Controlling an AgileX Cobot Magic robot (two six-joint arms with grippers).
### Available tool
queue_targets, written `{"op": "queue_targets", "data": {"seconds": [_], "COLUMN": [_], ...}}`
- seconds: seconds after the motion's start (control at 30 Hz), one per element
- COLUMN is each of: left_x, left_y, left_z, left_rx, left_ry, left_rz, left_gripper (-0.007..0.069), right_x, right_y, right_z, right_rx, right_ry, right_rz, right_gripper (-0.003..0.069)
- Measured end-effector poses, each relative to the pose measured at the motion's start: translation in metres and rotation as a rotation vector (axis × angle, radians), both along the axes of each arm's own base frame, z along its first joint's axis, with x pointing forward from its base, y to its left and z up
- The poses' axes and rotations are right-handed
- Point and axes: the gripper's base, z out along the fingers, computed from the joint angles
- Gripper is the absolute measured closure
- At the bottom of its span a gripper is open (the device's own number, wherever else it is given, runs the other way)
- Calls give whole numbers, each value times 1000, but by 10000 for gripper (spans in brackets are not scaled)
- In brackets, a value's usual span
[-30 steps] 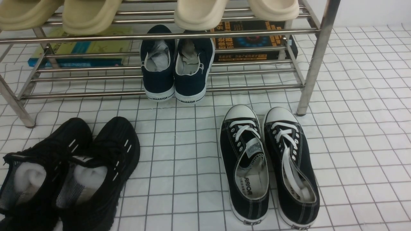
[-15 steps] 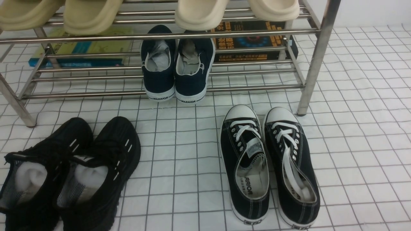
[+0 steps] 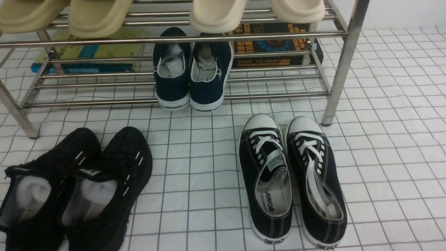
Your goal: Take the shoes off the shelf with your hand from the white checkered tablecloth.
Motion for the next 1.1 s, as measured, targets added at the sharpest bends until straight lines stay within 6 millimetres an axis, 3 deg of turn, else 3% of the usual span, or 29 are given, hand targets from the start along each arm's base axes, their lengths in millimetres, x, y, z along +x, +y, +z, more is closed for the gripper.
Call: {"op": "queue_targets", "data": {"seconds": [1.1], "left_x": [0], "left_y": [-1], "left_z": [0], "left_rx": [1], "left_ry": [-1], "left_rz": [-27], "left_gripper": [532], "right_x": [0], "right_y": [0], "right_z": [0], "right_rx": [0], "right_ry": [0], "right_rz": [0], "right_gripper": [420]}}
